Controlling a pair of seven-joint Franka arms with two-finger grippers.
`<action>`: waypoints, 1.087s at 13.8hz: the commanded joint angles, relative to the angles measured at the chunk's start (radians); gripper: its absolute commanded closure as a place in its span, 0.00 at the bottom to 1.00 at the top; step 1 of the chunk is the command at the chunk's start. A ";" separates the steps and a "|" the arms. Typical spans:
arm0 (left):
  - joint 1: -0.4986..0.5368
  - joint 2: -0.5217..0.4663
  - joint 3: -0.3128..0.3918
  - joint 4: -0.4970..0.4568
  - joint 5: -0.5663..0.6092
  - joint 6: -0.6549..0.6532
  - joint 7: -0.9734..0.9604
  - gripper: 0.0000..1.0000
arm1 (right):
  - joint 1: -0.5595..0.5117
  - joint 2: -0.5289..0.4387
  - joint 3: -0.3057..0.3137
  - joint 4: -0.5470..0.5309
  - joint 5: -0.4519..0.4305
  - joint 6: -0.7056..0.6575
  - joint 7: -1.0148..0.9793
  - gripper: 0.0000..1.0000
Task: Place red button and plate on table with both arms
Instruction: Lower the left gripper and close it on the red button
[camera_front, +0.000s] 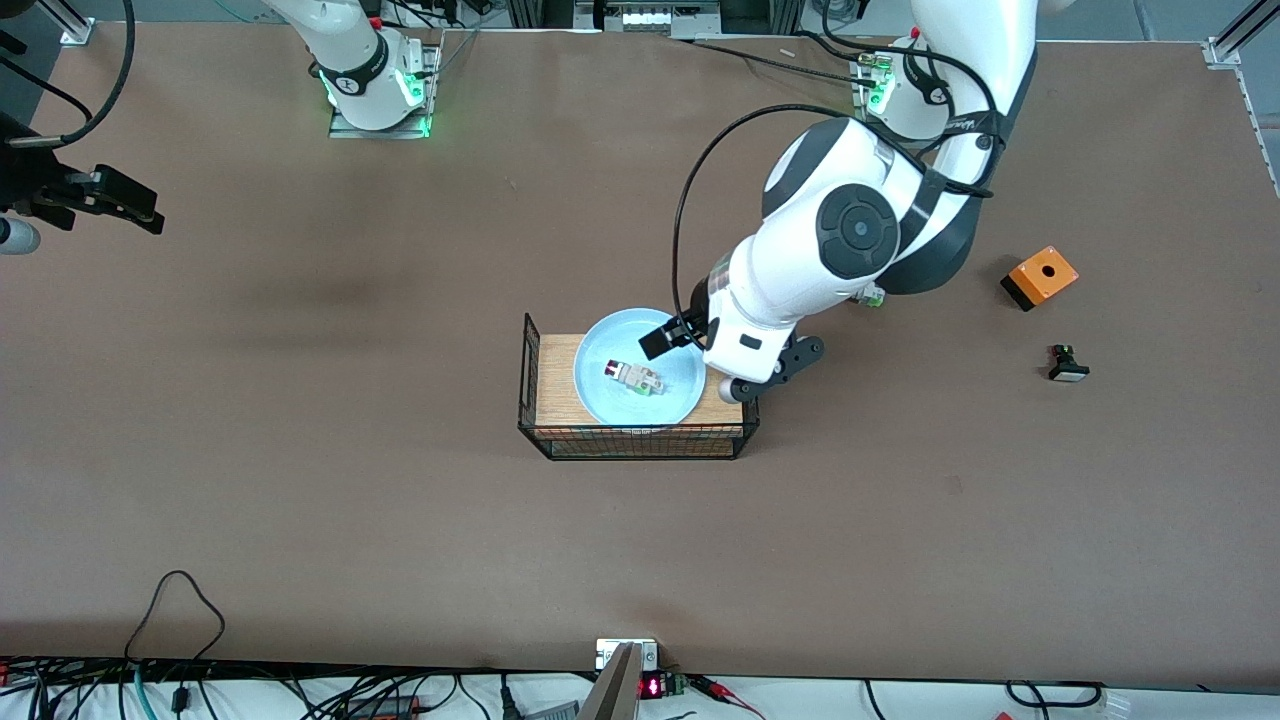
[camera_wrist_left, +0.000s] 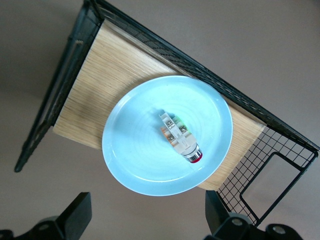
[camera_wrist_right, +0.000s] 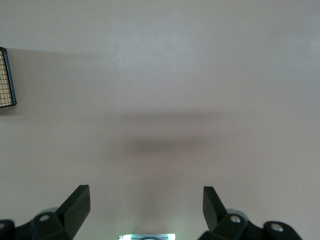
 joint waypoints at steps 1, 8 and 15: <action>-0.028 0.025 0.007 0.023 -0.011 0.069 -0.002 0.00 | -0.004 0.001 0.000 0.009 0.014 0.001 -0.006 0.00; -0.081 0.106 0.016 0.020 0.048 0.179 -0.365 0.00 | -0.005 0.001 0.000 0.009 0.015 -0.002 -0.006 0.00; -0.132 0.157 0.019 -0.004 0.163 0.307 -0.481 0.07 | -0.005 0.001 0.000 0.009 0.015 -0.006 -0.006 0.00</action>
